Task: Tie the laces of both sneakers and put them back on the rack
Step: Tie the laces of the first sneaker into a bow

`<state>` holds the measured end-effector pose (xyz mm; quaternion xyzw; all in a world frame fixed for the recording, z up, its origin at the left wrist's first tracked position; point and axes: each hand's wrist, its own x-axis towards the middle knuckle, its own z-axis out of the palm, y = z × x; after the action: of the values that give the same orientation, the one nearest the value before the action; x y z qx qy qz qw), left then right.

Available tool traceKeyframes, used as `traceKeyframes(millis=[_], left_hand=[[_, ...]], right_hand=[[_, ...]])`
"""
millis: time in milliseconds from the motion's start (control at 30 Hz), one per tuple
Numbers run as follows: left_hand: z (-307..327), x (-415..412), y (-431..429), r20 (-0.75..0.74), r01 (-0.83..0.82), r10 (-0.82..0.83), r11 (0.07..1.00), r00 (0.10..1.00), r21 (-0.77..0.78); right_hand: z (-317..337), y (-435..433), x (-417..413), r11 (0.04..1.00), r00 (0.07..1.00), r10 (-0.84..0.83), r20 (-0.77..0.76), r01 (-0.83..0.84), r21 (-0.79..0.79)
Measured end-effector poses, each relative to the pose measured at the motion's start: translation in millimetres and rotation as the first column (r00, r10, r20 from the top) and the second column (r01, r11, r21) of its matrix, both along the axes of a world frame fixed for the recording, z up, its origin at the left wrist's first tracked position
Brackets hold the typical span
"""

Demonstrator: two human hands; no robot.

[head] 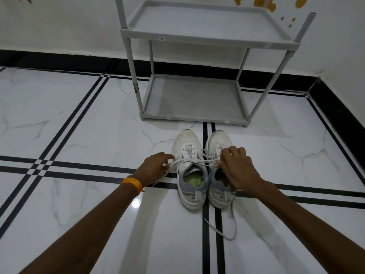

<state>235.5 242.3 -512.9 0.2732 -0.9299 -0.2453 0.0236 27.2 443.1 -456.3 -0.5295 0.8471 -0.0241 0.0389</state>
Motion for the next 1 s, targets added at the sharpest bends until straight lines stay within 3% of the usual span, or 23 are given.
traceKeyframes(millis=[67,133,167,267,367,433,467,500,533,567,600,633,667,733,833,933,1000], left_hand=[[10.5,2.8,1.8,-0.15,-0.053,0.088,0.974,0.985,0.222],[21.7,-4.1,2.1,-0.234,-0.145,0.258,0.9,0.937,0.412],[25.2,-9.5,2.4,-0.239,-0.155,0.279,0.888,0.93,0.433],[25.0,-20.9,16.2,-0.219,-0.034,0.096,0.962,0.971,0.272],[9.3,-21.6,28.6,-0.135,0.086,-0.089,0.996,0.987,-0.03],[5.5,-19.4,32.4,-0.141,0.068,-0.085,0.991,0.986,-0.119],[3.8,-18.6,36.0,-0.168,0.038,-0.057,0.993,0.984,-0.112],[3.6,-18.9,39.9,-0.203,-0.024,0.014,0.999,0.979,-0.046],[3.7,-21.8,42.0,-0.232,-0.111,0.127,0.991,0.964,0.082],[6.8,-26.9,43.9,-0.226,-0.207,0.267,0.944,0.937,0.257],[10.9,-34.4,45.0,-0.189,-0.289,0.393,0.862,0.9,0.415],[14.8,-42.6,45.8,-0.145,-0.355,0.497,0.767,0.855,0.535],[18.7,-50.4,46.4,-0.117,-0.407,0.579,0.688,0.807,0.601],[24.2,-63.1,47.0,-0.108,-0.466,0.688,0.59,0.717,0.66],[19.1,-67.7,47.8,-0.149,-0.515,0.764,0.552,0.628,0.656],[10.2,-62.0,46.1,-0.271,-0.521,0.654,0.739,0.706,0.426],[5.5,-61.3,43.8,-0.306,-0.513,0.59,0.804,0.747,0.3]], right_hand=[[11.1,-3.0,2.2,0.971,0.956,-0.088,0.28,0.145,-0.188],[20.1,-13.6,14.7,0.95,0.947,-0.044,0.319,0.138,-0.279],[22.8,-21.8,23.9,0.971,0.961,-0.015,0.276,0.08,-0.226],[13.9,-43.3,51.5,0.975,0.98,0.175,-0.095,-0.159,0.155],[9.0,-49.7,54.3,0.942,0.938,0.225,-0.263,-0.14,0.306],[9.4,-48.4,49.1,0.955,0.947,0.224,-0.228,-0.166,0.247],[11.4,-46.7,46.7,0.973,0.975,0.183,-0.123,-0.162,0.163],[13.1,-45.1,44.4,0.995,0.992,0.079,0.103,-0.086,0.06],[14.7,-43.9,43.5,0.997,0.9,-0.049,0.433,0.067,-0.028],[15.2,-43.6,43.6,0.962,0.666,-0.12,0.736,0.261,-0.08],[13.7,-45.2,44.0,0.886,0.385,-0.117,0.915,0.457,-0.079],[12.2,-48.0,45.2,0.799,0.107,-0.059,0.992,0.601,-0.017],[9.1,-51.8,46.9,0.722,-0.114,0.025,0.993,0.689,0.061],[2.4,-58.8,53.2,0.618,-0.392,0.192,0.9,0.76,0.199],[-3.1,-69.7,56.6,0.496,-0.556,0.344,0.756,0.792,0.356],[-7.4,-74.4,56.3,0.437,-0.559,0.291,0.777,0.8,0.412],[-12.1,-75.1,56.7,0.451,-0.525,0.243,0.816,0.806,0.384]])
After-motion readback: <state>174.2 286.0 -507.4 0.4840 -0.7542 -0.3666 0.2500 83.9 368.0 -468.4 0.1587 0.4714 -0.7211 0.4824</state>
